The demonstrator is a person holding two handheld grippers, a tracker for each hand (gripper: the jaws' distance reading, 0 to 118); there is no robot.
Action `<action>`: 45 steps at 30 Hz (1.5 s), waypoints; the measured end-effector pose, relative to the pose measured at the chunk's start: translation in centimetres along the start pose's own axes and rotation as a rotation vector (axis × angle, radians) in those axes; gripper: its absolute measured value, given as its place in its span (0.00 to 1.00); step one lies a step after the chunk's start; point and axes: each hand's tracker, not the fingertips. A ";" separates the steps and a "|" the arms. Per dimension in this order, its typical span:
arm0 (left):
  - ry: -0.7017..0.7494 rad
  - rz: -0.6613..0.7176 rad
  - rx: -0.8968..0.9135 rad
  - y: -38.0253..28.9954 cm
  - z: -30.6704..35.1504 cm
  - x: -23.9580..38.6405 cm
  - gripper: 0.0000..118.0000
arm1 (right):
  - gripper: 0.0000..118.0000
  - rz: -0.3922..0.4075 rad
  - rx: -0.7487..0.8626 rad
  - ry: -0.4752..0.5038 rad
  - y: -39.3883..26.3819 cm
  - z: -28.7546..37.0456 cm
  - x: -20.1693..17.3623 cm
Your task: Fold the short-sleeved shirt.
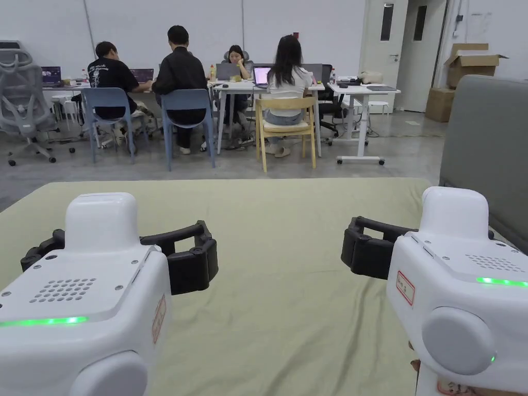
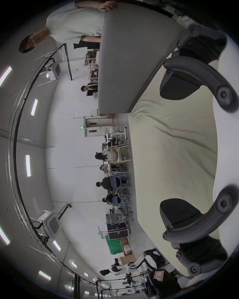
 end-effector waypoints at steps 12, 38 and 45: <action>-0.008 0.007 -0.017 -0.2 -0.6 0.3 1.00 | 1.00 0.005 0.025 0.033 -0.4 0.2 0.5; -0.002 0.018 -0.012 0.9 -0.6 -0.4 1.00 | 1.00 0.088 0.181 -0.023 -0.7 1.0 -0.4; -0.011 0.013 -0.007 1.3 -0.5 -0.5 1.00 | 1.00 0.057 0.158 0.006 -0.7 1.0 0.2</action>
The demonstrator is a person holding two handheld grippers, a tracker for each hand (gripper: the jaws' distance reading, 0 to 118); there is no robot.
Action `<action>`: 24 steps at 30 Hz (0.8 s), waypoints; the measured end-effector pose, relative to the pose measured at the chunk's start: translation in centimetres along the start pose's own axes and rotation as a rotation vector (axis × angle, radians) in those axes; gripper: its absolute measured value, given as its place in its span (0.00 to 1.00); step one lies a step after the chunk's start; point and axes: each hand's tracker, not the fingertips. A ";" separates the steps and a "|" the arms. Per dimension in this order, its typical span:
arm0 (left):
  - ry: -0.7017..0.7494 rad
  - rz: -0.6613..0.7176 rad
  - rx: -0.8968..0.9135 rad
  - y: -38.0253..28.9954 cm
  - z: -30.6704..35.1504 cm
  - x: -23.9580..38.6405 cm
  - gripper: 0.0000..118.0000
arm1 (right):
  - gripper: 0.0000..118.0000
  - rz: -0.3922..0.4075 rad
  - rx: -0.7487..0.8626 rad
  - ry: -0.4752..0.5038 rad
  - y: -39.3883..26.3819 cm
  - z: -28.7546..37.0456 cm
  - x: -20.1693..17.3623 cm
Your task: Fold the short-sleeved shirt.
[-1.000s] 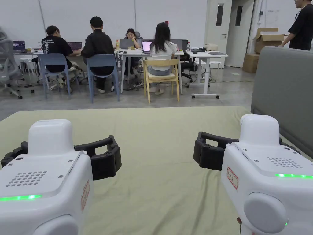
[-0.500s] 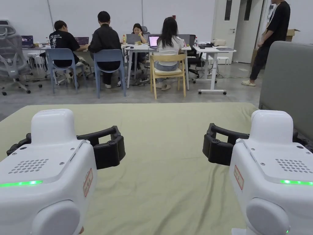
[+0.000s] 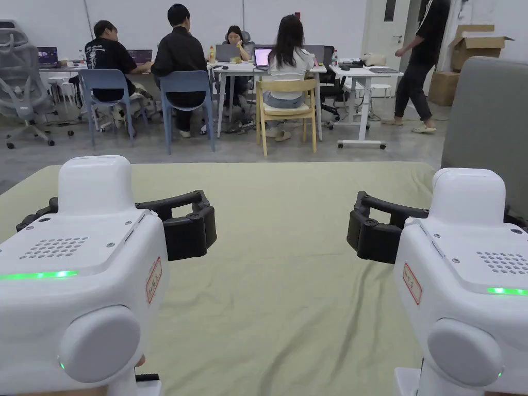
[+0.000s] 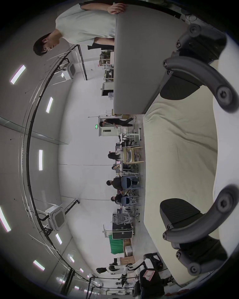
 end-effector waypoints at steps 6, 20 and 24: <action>0.007 -0.015 0.002 0.3 0.2 0.1 1.00 | 1.00 -0.020 -0.018 0.004 0.2 -0.1 0.3; 0.020 -0.055 0.023 0.4 0.5 0.7 1.00 | 1.00 0.022 0.001 -0.004 0.1 0.0 0.1; -0.024 0.019 0.006 0.5 0.3 0.0 1.00 | 1.00 0.009 -0.023 0.013 0.2 -0.1 0.2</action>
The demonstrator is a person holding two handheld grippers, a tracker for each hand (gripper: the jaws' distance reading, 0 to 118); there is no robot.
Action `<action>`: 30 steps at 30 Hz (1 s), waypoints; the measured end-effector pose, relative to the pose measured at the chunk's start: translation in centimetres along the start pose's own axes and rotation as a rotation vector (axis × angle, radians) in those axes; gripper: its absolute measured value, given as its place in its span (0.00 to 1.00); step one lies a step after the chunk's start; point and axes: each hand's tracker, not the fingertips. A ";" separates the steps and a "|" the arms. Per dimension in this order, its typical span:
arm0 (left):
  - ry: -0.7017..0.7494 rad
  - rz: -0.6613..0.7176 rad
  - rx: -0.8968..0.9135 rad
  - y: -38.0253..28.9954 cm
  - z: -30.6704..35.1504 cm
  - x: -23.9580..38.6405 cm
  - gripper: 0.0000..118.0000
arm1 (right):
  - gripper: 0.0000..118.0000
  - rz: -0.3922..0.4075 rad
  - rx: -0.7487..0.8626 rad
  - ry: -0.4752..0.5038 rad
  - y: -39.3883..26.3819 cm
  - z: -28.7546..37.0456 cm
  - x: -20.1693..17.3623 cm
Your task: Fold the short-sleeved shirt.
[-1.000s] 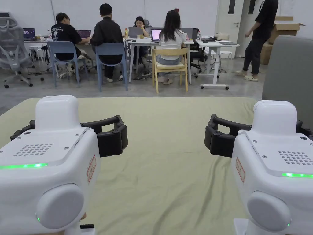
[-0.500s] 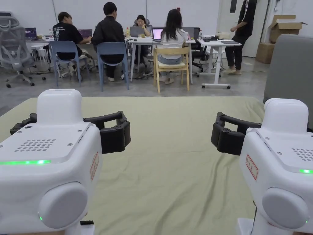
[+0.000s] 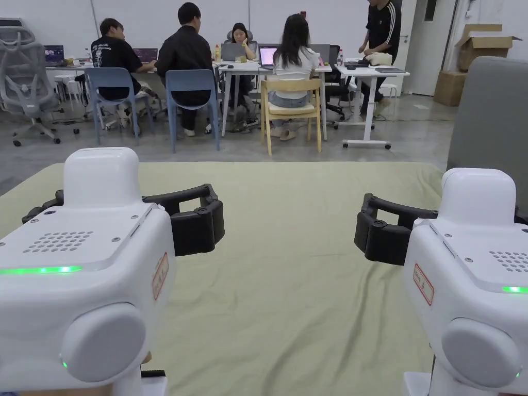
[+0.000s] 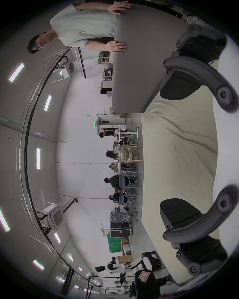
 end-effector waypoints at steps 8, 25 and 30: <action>0.003 0.005 -0.007 -0.2 0.0 -0.3 1.00 | 1.00 -0.118 0.023 -0.029 -0.2 -0.3 0.7; -0.008 0.008 -0.017 -0.1 0.0 -0.2 1.00 | 1.00 -0.041 -0.042 0.042 0.4 -0.4 0.6; -0.010 0.017 -0.021 -0.2 0.0 -0.3 1.00 | 1.00 -0.013 -0.026 0.049 0.0 -0.2 0.4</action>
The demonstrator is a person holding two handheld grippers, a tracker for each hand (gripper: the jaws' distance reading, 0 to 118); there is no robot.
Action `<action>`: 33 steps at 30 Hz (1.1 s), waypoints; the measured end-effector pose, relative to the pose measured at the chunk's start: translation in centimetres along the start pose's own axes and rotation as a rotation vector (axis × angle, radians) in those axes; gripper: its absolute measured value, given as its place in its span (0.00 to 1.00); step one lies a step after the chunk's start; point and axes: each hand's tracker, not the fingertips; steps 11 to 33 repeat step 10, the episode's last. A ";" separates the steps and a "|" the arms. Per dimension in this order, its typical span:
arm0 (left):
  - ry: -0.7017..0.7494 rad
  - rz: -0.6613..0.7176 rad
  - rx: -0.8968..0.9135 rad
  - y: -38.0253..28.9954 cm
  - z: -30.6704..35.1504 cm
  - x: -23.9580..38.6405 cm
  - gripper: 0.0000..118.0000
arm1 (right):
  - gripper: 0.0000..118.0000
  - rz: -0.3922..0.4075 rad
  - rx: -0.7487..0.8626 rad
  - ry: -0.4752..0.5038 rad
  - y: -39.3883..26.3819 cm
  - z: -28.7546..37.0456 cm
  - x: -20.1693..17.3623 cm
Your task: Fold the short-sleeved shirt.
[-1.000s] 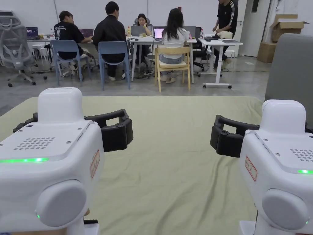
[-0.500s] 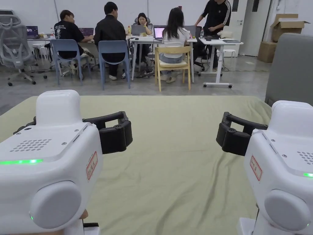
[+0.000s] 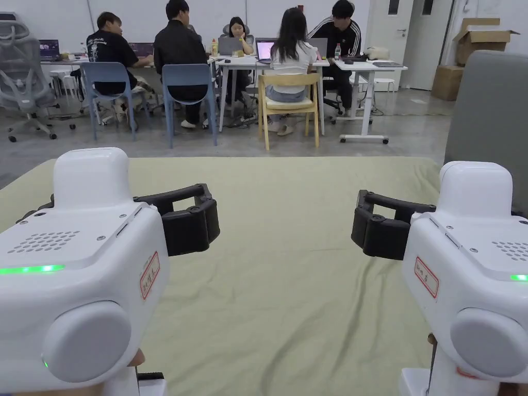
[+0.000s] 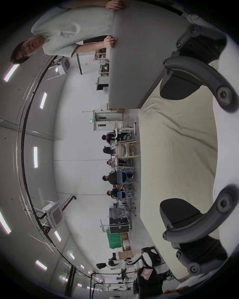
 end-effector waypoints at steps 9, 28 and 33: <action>0.019 -0.025 -0.006 -0.2 -0.1 0.1 1.00 | 1.00 -0.042 -0.003 0.029 0.2 -0.1 0.5; 0.015 -0.022 -0.005 -0.2 -0.1 0.0 1.00 | 1.00 -0.041 -0.004 0.028 0.2 -0.1 0.6; 0.015 -0.022 -0.005 -0.2 -0.1 0.0 1.00 | 1.00 -0.041 -0.004 0.028 0.2 -0.1 0.6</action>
